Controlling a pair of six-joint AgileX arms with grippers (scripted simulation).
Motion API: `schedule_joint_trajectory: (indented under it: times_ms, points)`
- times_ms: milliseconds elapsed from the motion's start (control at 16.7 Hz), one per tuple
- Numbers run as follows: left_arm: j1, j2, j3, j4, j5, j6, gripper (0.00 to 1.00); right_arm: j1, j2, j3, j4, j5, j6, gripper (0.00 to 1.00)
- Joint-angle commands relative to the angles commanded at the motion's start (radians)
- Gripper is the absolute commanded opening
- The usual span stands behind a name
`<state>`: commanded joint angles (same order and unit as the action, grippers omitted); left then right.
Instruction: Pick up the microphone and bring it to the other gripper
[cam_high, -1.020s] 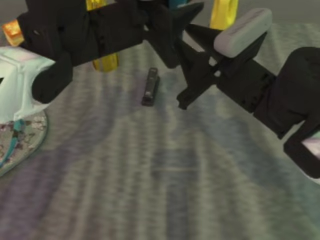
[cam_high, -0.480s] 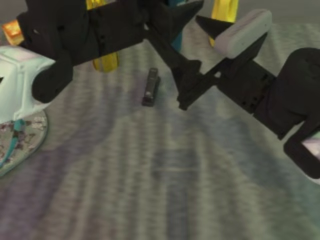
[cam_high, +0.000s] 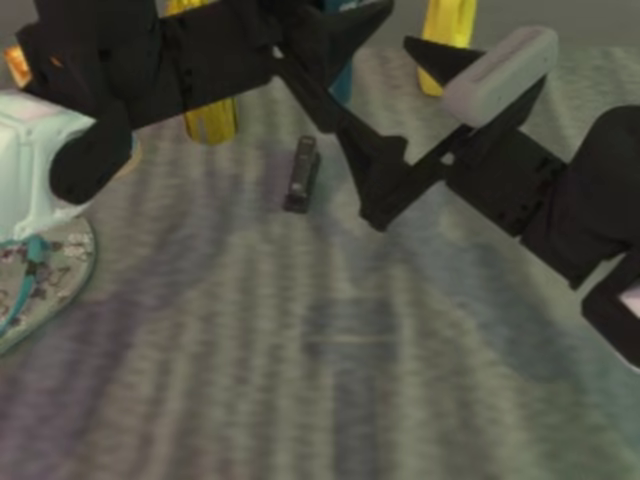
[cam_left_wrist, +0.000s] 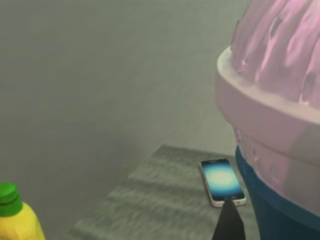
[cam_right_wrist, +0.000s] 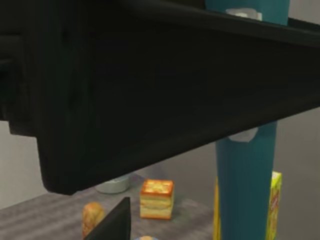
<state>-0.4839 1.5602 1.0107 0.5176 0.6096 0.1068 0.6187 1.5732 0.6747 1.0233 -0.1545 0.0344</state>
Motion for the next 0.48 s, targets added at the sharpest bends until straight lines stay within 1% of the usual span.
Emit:
schedule_joint_trajectory:
  times_ms: [300, 360, 480]
  points:
    - [0.109, -0.051, -0.049, -0.007, 0.093, 0.003, 0.0, -0.024, -0.175, -0.19, 0.011, -0.031, 0.005, 1.0]
    - [0.125, -0.059, -0.056, -0.008, 0.107, 0.004, 0.0, -0.026, -0.197, -0.212, 0.014, -0.036, 0.005, 1.0]
    - [0.135, -0.064, -0.061, -0.009, 0.115, 0.004, 0.0, -0.028, -0.21, -0.225, 0.017, -0.04, 0.006, 1.0]
